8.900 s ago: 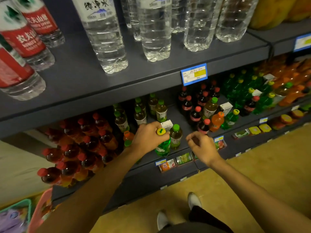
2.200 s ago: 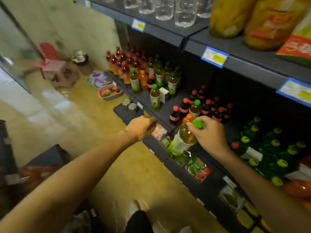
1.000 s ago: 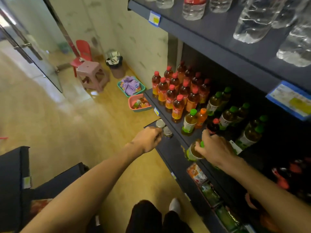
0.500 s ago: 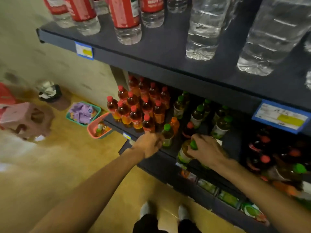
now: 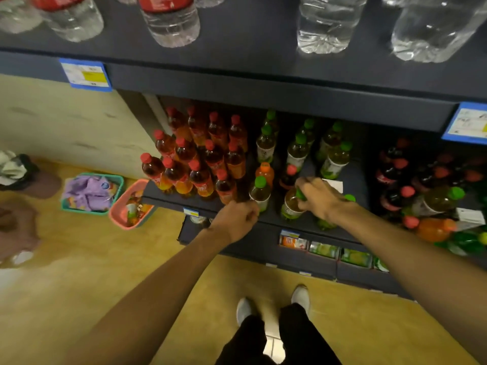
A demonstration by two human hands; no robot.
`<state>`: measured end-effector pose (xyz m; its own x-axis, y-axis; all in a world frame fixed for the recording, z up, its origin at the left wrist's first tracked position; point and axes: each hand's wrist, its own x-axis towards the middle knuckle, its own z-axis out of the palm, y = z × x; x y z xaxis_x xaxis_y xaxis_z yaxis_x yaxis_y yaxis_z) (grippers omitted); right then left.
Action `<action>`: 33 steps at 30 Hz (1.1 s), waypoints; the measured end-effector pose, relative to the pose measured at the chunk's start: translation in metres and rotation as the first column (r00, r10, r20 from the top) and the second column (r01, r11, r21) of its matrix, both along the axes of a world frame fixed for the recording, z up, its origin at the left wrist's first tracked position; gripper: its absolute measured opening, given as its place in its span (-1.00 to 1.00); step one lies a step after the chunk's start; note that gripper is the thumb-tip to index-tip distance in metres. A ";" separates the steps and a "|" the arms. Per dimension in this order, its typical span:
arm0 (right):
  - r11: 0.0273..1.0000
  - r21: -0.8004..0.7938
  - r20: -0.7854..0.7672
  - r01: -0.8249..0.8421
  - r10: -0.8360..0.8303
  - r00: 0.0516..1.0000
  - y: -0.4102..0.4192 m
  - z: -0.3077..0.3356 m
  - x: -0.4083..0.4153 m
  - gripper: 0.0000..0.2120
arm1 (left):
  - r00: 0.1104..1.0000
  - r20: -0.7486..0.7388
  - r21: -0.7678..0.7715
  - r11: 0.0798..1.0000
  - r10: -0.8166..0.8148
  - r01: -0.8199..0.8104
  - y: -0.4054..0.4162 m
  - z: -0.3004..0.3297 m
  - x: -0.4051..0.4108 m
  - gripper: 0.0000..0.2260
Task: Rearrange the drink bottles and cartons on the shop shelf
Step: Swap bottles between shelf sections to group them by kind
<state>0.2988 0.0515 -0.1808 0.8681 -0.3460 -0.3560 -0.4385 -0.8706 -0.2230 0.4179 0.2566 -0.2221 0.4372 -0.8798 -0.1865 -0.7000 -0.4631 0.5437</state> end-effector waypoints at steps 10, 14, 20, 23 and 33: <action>1.000 0.015 -0.030 0.005 -0.004 1.000 -0.010 -0.029 0.016 -0.67 | 0.999 -0.024 0.014 0.999 0.037 -0.036 -0.001 -0.011 -0.006 -0.95; 0.999 0.031 -0.051 0.039 -0.037 0.998 -0.012 -0.042 0.014 -0.64 | 0.997 -0.049 0.034 0.998 0.056 -0.054 -0.006 -0.013 -0.009 -0.93; 0.999 0.030 -0.040 0.028 -0.026 0.999 -0.018 -0.045 0.020 -0.63 | 0.998 -0.048 0.019 0.999 0.035 -0.035 -0.014 -0.011 -0.010 -0.94; 0.999 0.038 -0.039 0.030 -0.029 0.999 -0.023 -0.046 0.022 -0.59 | 0.999 -0.045 0.004 1.000 0.023 -0.023 -0.018 -0.011 -0.007 -0.93; 0.993 0.100 0.056 0.069 -0.075 0.996 -0.038 -0.042 0.024 -0.57 | 0.997 -0.071 -0.029 0.999 0.033 -0.035 -0.037 -0.010 0.002 -0.93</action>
<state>0.3229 0.0131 -0.2232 0.8626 -0.3746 -0.3400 -0.4830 -0.8097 -0.3333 0.4195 0.2195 -0.2326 0.4534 -0.8706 -0.1910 -0.6440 -0.4681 0.6051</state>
